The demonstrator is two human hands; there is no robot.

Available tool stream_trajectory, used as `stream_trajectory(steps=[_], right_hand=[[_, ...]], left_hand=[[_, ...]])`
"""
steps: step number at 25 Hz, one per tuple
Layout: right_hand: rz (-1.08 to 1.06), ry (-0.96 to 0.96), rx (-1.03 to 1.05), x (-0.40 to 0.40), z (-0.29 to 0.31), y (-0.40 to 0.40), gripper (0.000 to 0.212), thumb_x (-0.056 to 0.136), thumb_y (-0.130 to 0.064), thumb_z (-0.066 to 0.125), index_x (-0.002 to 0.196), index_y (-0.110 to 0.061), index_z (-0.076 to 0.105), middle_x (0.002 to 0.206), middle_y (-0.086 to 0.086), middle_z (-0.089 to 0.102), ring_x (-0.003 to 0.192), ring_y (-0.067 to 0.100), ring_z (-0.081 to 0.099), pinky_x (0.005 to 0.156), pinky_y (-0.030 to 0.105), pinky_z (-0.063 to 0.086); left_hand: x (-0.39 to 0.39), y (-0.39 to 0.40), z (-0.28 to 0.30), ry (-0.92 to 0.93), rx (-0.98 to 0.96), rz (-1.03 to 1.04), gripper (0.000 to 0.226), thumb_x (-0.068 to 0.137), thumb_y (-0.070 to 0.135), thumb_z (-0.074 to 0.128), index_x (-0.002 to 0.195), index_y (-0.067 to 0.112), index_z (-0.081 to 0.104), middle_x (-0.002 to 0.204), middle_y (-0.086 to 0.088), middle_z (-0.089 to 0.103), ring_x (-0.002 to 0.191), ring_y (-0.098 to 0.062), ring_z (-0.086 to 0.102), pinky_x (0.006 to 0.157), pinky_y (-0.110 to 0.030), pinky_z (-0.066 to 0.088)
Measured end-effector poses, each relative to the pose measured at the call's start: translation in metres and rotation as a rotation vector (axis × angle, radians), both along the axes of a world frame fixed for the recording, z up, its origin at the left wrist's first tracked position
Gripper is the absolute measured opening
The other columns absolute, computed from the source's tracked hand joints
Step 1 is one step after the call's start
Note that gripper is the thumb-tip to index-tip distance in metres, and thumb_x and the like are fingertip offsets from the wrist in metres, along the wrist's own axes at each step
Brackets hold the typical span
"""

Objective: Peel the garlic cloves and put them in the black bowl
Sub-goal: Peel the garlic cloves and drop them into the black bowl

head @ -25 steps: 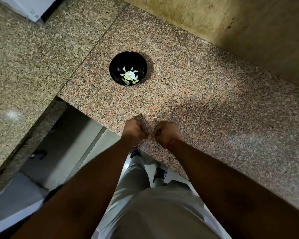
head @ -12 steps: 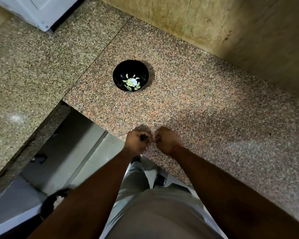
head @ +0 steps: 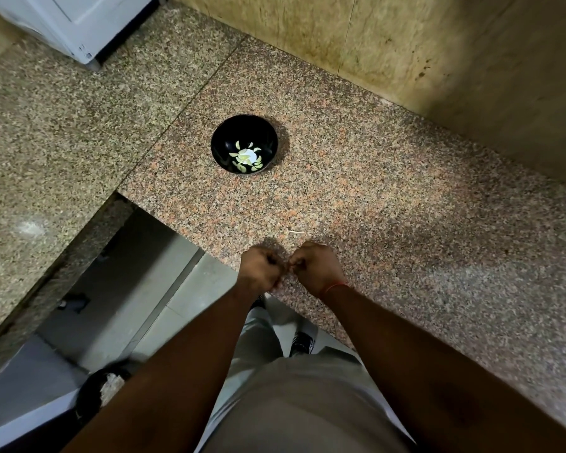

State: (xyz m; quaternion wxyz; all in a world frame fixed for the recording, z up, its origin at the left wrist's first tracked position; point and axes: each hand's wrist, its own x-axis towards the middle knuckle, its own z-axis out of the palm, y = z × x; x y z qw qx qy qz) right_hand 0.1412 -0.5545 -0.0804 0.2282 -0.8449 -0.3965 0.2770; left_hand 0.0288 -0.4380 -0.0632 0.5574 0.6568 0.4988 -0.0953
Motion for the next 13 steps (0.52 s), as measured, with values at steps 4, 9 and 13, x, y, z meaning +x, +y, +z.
stream_trajectory(steps=[4, 9, 13], right_hand=[[0.098, -0.060, -0.049, -0.001, 0.005, 0.002, 0.020, 0.086, -0.008, 0.064, 0.078, -0.023, 0.076, 0.087, -0.006, 0.063, 0.076, 0.016, 0.060, 0.067, 0.027, 0.049], [0.213, -0.128, -0.031, 0.000, -0.001, 0.002, 0.022, 0.087, -0.004, 0.061, 0.084, -0.020, 0.075, 0.087, -0.004, 0.058, 0.074, 0.018, 0.059, 0.063, 0.035, 0.055], [0.100, -0.081, 0.083, 0.004, -0.008, 0.000, 0.021, 0.079, -0.001, 0.069, 0.078, -0.019, 0.079, 0.082, -0.004, 0.066, 0.070, 0.017, 0.061, 0.063, 0.033, 0.056]], left_hand=[[-0.001, 0.003, 0.000, 0.036, 0.006, 0.035, 0.011, 0.086, 0.001, 0.078, 0.075, 0.000, 0.074, 0.060, -0.019, 0.070, 0.047, -0.028, 0.066, 0.046, -0.034, 0.056], [-0.001, 0.005, -0.001, 0.036, -0.011, 0.057, 0.017, 0.085, 0.006, 0.081, 0.073, -0.004, 0.073, 0.061, -0.022, 0.070, 0.049, -0.030, 0.064, 0.051, -0.041, 0.059], [0.000, 0.006, 0.001, 0.037, -0.043, 0.069, 0.017, 0.085, 0.008, 0.082, 0.075, -0.003, 0.073, 0.062, -0.018, 0.071, 0.048, -0.028, 0.065, 0.054, -0.044, 0.059]])
